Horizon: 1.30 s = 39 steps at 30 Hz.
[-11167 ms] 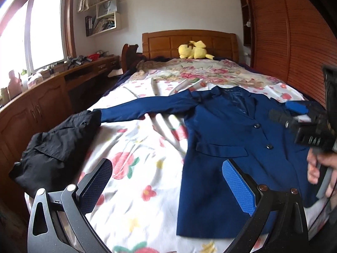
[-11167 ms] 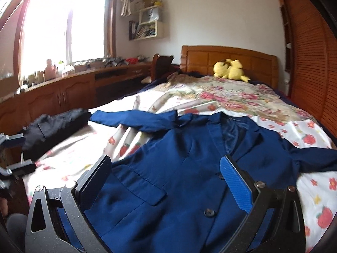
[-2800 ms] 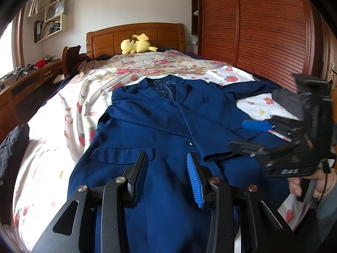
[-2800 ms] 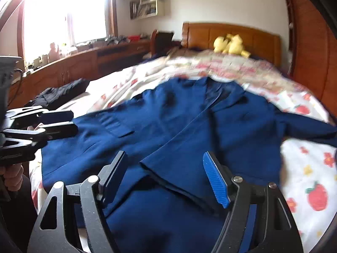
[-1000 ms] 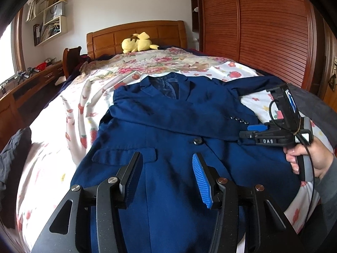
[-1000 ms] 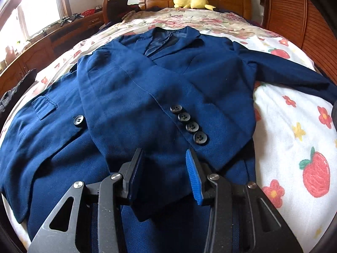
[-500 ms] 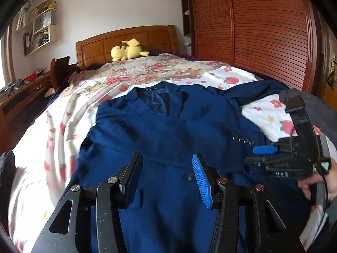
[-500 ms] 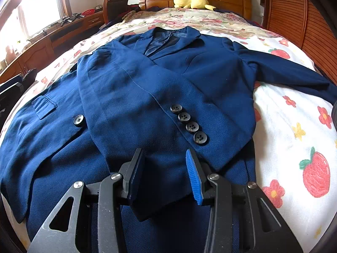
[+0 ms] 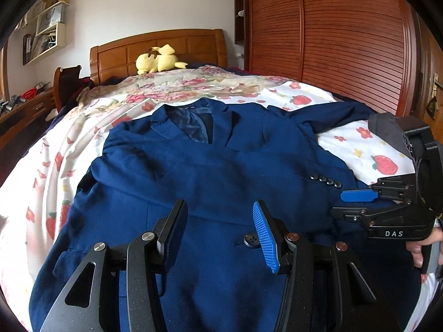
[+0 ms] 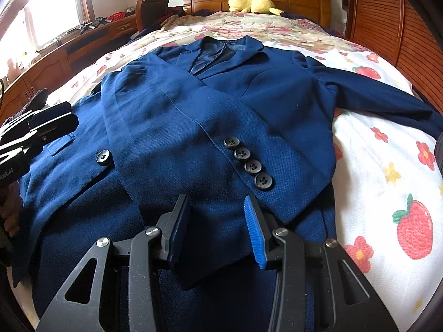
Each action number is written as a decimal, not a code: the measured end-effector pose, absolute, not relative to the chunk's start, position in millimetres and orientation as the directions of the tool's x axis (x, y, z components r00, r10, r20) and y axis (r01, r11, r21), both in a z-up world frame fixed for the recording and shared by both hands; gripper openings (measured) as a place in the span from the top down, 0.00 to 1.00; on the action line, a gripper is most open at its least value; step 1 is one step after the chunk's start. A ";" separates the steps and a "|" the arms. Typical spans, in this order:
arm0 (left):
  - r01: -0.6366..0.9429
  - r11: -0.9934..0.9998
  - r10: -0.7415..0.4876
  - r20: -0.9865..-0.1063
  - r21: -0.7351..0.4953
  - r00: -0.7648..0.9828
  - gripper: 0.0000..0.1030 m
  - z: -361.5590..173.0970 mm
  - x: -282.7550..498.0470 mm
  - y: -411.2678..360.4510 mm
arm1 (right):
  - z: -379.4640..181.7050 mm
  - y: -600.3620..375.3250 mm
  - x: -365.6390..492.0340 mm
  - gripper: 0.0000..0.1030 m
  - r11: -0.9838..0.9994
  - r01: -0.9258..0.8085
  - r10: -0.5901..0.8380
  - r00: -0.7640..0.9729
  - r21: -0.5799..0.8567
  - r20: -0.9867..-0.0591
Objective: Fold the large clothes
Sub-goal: 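Open the right tool and lift it off the folded sleeve, then move the right tool to the other jacket sleeve and grasp its cuff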
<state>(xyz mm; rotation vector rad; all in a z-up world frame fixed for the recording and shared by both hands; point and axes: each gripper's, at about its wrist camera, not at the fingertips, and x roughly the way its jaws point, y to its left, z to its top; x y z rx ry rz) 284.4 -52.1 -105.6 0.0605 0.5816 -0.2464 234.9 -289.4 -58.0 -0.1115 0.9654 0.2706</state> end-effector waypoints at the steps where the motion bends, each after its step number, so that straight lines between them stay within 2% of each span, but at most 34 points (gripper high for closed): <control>1: 0.246 0.969 -0.214 -0.546 -0.015 0.810 0.51 -106.6 284.3 -51.9 | -58.1 -289.8 234.7 0.60 0.961 -0.276 0.179 0.539 0.028 -0.823; 8: 0.247 0.969 -0.201 -0.540 0.014 0.818 0.51 -113.0 282.3 -56.7 | -47.7 -301.3 230.1 0.59 0.966 -0.246 0.203 0.554 0.073 -0.807; 9: 0.248 0.969 -0.202 -0.535 0.015 0.821 0.51 -112.1 280.9 -56.9 | -41.7 -304.8 226.9 0.57 0.968 -0.239 0.200 0.565 0.073 -0.800; 11: 0.249 0.968 -0.205 -0.527 0.014 0.825 0.51 -111.6 279.0 -56.4 | -26.6 -312.0 219.0 0.42 0.972 -0.228 0.183 0.604 0.052 -0.776; 12: 0.248 0.969 -0.204 -0.527 0.013 0.825 0.51 -111.5 278.6 -56.2 | -19.0 -316.9 216.8 0.27 0.976 -0.212 0.167 0.623 0.041 -0.764; 13: 0.248 0.969 -0.205 -0.527 0.011 0.825 0.51 -111.5 278.9 -55.7 | -14.2 -320.9 216.2 0.22 0.979 -0.201 0.159 0.633 0.037 -0.758; 17: 0.255 0.967 -0.225 -0.515 -0.013 0.827 0.46 -110.7 275.9 -52.2 | 11.2 -350.4 229.3 0.22 0.993 -0.116 0.069 0.692 -0.016 -0.719; 20: 0.253 0.967 -0.233 -0.490 -0.026 0.840 0.41 -106.2 269.6 -47.9 | 19.2 -376.7 256.1 0.22 0.998 -0.060 0.045 0.711 0.003 -0.702; 23: 0.264 0.964 -0.249 -0.476 -0.036 0.843 0.38 -102.1 264.0 -43.6 | 12.6 -400.4 294.2 0.22 0.999 -0.011 0.033 0.683 0.035 -0.730; 27: 0.270 0.961 -0.265 -0.456 -0.055 0.850 0.28 -94.0 258.8 -32.6 | 4.9 -427.8 335.8 0.22 0.998 0.060 -0.033 0.654 0.008 -0.756; 34: 0.235 0.971 -0.233 -0.425 -0.049 0.875 0.27 -81.5 252.2 -10.5 | -9.4 -479.8 379.4 0.22 0.974 0.226 -0.126 0.599 0.015 -0.791; 38: 0.227 0.972 -0.228 -0.428 -0.054 0.874 0.27 -81.3 252.1 -2.8 | -17.9 -500.8 391.8 0.22 0.952 0.297 -0.113 0.575 0.078 -0.810; 39: 0.229 0.972 -0.232 -0.431 -0.060 0.872 0.27 -81.8 252.6 -1.7 | -20.3 -504.9 394.3 0.26 0.944 0.314 -0.104 0.574 0.101 -0.813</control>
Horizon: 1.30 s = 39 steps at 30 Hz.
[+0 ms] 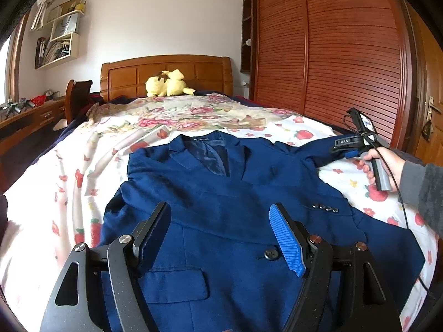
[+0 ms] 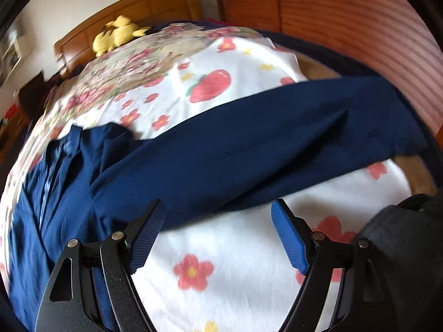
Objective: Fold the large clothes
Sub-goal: 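Move the right tool to the other jacket sleeve and grasp its cuff, then fold the held sleeve with the right tool across the jacket front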
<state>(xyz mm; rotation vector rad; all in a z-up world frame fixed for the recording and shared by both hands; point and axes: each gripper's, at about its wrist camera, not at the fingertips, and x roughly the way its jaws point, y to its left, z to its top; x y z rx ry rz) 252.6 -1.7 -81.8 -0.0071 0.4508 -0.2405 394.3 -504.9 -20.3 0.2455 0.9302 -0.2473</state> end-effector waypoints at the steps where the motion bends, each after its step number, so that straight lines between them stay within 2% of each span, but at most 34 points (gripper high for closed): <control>1: 0.230 0.971 -0.234 -0.433 -0.062 0.871 0.27 -81.9 253.0 -2.9 | -23.0 -507.1 396.9 0.34 0.939 0.323 -0.093 0.571 0.119 -0.816; 5: 0.237 0.970 -0.236 -0.443 -0.054 0.865 0.27 -82.8 256.1 -5.2 | -30.8 -516.1 404.7 0.55 0.898 0.401 -0.086 0.565 0.182 -0.821; 7: 0.242 0.969 -0.237 -0.447 -0.046 0.863 0.27 -82.4 255.7 -7.6 | -27.8 -515.1 409.3 0.78 0.902 0.396 -0.097 0.575 0.172 -0.812; 10: 0.242 0.970 -0.229 -0.455 -0.029 0.861 0.27 -83.5 256.6 -11.6 | -19.7 -510.6 414.3 0.91 0.921 0.368 -0.121 0.585 0.129 -0.802; 16: 0.251 0.968 -0.233 -0.470 -0.024 0.852 0.27 -85.6 260.6 -13.3 | 30.6 -468.4 411.7 0.95 0.978 0.206 -0.121 0.695 0.036 -0.709; 20: 0.252 0.967 -0.232 -0.471 -0.021 0.851 0.27 -85.8 261.6 -13.7 | 61.4 -413.2 400.3 0.95 1.000 0.031 -0.026 0.749 -0.005 -0.662; 23: 0.252 0.968 -0.229 -0.473 -0.016 0.851 0.27 -87.0 263.2 -14.0 | 71.4 -359.4 379.3 0.95 0.992 -0.125 0.080 0.739 -0.020 -0.669; 26: 0.255 0.967 -0.234 -0.474 -0.021 0.849 0.27 -88.1 263.1 -13.6 | 59.0 -323.3 359.9 0.95 0.980 -0.200 0.129 0.686 -0.015 -0.716; 32: 0.259 0.966 -0.238 -0.476 -0.024 0.847 0.27 -88.4 262.1 -14.4 | 29.8 -298.8 339.4 0.95 0.972 -0.231 0.105 0.618 -0.052 -0.779; 39: 0.260 0.965 -0.241 -0.472 -0.027 0.848 0.27 -88.5 262.1 -13.8 | 49.6 -300.9 328.3 0.94 0.972 -0.202 0.038 0.642 -0.121 -0.766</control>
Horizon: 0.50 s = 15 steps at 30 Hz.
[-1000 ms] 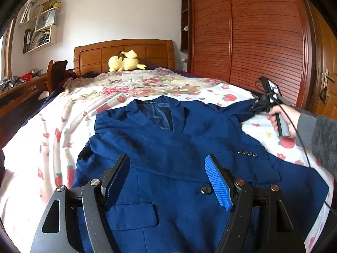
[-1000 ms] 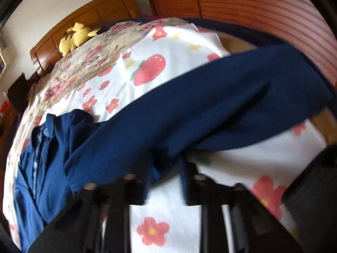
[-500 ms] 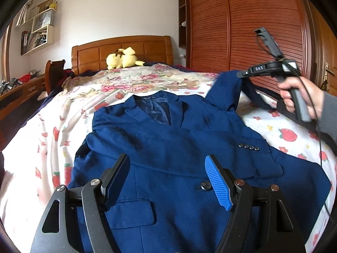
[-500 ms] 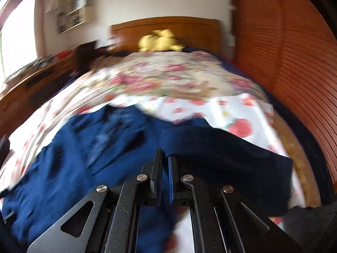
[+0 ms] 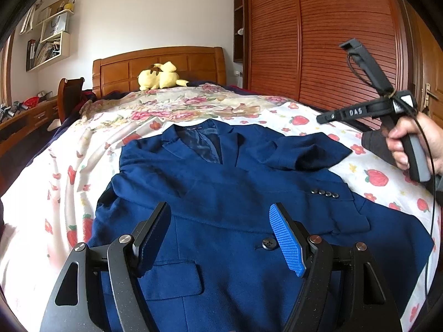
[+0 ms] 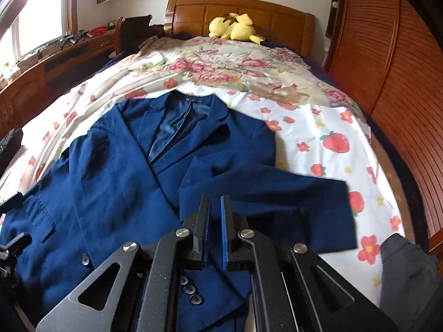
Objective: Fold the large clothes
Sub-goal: 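Fold the held sleeve with the right tool across the jacket front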
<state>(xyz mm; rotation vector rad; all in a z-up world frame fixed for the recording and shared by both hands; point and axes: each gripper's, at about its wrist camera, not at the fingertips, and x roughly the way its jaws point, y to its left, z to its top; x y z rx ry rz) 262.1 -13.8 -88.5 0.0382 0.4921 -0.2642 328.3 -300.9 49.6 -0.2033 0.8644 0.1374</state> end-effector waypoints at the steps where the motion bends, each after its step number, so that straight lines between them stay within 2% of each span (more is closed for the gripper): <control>1: 0.259 0.965 -0.241 -0.472 -0.027 0.848 0.27 -88.7 261.9 -14.0 | 53.6 -300.9 329.6 0.94 0.973 -0.192 0.025 0.648 -0.131 -0.761; 2: 0.260 0.965 -0.242 -0.472 -0.028 0.848 0.27 -88.7 261.8 -14.0 | 58.8 -304.0 330.6 0.94 0.974 -0.180 0.018 0.658 -0.134 -0.753; 3: 0.261 0.965 -0.243 -0.471 -0.028 0.848 0.27 -88.5 261.6 -13.8 | 62.7 -306.4 331.9 0.90 0.976 -0.169 0.012 0.665 -0.135 -0.747; 4: 0.260 0.965 -0.243 -0.471 -0.029 0.848 0.27 -88.5 261.4 -13.8 | 65.4 -307.9 332.9 0.78 0.978 -0.158 0.004 0.671 -0.138 -0.742; 6: 0.261 0.965 -0.244 -0.471 -0.031 0.848 0.27 -88.6 261.6 -13.3 | 70.5 -316.4 337.2 0.62 0.982 -0.122 -0.021 0.687 -0.144 -0.727; 8: 0.262 0.965 -0.246 -0.472 -0.032 0.847 0.27 -88.7 261.9 -13.5 | 70.8 -323.8 343.2 0.57 0.984 -0.093 -0.048 0.688 -0.153 -0.725; 10: 0.263 0.964 -0.246 -0.473 -0.032 0.846 0.27 -88.9 262.4 -13.7 | 67.0 -331.5 348.5 0.44 0.983 -0.069 -0.079 0.680 -0.170 -0.729; 12: 0.264 0.964 -0.246 -0.473 -0.030 0.846 0.27 -88.8 262.4 -14.4 | 59.4 -344.8 355.0 0.40 0.984 -0.035 -0.106 0.667 -0.174 -0.737; 15: 0.265 0.964 -0.247 -0.475 -0.029 0.845 0.27 -89.3 262.8 -14.8 | 44.7 -368.5 364.4 0.39 0.982 0.021 -0.158 0.641 -0.188 -0.751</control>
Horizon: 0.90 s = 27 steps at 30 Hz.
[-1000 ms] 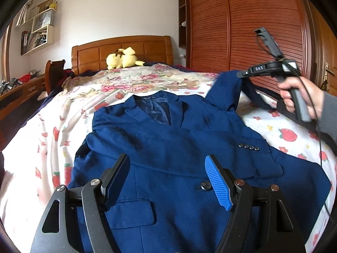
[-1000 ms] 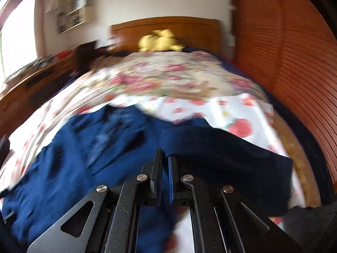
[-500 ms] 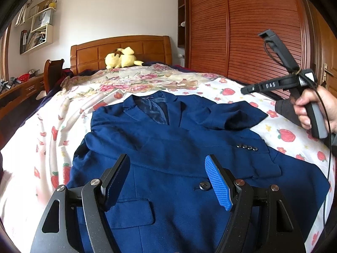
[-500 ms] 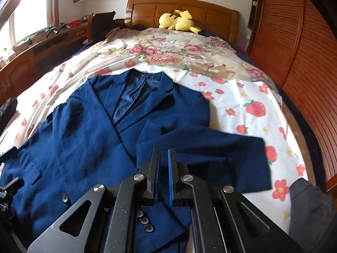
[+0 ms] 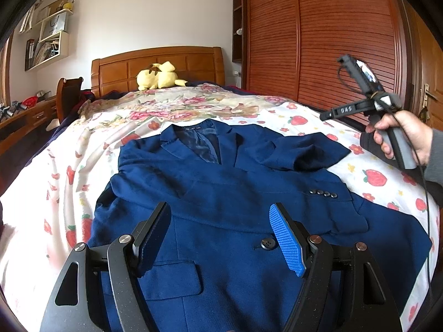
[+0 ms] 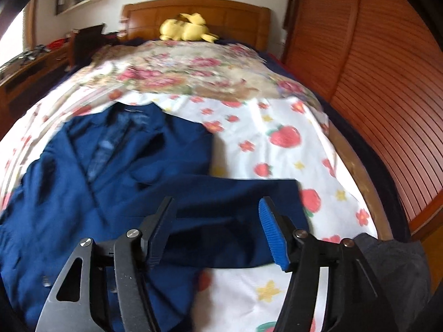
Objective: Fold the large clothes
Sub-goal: 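Fold the held sleeve with the right tool across the jacket front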
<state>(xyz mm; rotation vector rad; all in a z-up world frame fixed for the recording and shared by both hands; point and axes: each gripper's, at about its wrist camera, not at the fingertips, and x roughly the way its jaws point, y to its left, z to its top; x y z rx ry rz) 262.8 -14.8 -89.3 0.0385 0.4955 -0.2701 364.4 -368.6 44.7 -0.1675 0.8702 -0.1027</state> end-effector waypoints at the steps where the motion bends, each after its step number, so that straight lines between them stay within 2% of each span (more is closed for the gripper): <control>1: 0.266 0.964 -0.248 -0.476 -0.029 0.844 0.27 -89.4 262.8 -14.9 | 41.2 -374.4 365.4 0.39 0.981 0.035 -0.168 0.633 -0.189 -0.756; 15: 0.277 0.960 -0.263 -0.478 -0.042 0.838 0.27 -87.5 262.9 -14.1 | -21.6 -483.3 390.1 0.39 0.947 0.279 -0.277 0.469 -0.157 -0.839; 26: 0.275 0.961 -0.258 -0.478 -0.036 0.840 0.27 -88.3 261.9 -16.4 | -42.8 -477.0 394.8 0.39 0.941 0.262 -0.308 0.392 -0.216 -0.867; 27: 0.275 0.961 -0.259 -0.477 -0.037 0.840 0.27 -88.4 261.9 -16.3 | -43.7 -478.2 394.4 0.44 0.942 0.262 -0.301 0.392 -0.209 -0.869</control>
